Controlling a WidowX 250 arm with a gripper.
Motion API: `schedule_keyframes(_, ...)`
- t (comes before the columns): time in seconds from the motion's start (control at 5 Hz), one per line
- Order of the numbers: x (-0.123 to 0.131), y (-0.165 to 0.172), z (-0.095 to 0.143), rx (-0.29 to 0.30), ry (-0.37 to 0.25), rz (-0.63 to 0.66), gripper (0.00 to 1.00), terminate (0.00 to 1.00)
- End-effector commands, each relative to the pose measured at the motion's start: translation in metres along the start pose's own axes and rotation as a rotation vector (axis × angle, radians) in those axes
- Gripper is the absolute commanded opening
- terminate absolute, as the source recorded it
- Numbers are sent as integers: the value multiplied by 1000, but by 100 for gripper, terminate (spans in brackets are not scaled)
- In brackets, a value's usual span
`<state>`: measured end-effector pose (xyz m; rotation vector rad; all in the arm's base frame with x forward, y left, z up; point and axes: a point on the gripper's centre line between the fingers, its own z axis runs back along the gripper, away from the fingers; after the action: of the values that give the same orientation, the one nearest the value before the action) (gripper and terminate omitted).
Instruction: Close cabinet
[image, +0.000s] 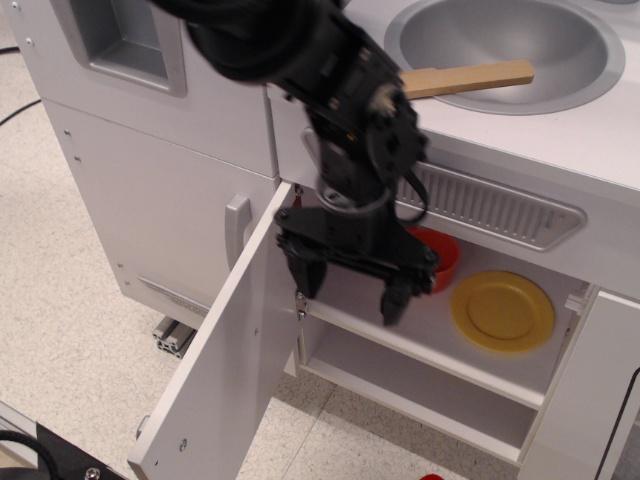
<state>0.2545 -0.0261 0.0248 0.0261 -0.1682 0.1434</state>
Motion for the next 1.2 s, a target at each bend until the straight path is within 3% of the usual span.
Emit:
schedule_keyframes(0.0,-1,45,7,63,-13,-5,100,0)
schedule_keyframes(0.4,-16,69,0,90,6,-19,100,0)
schedule_keyframes(0.6,-19,66,-11,119,26,-16,100,0)
schedule_keyframes(1.0,-28,31,-22,55,24,-2,100,0)
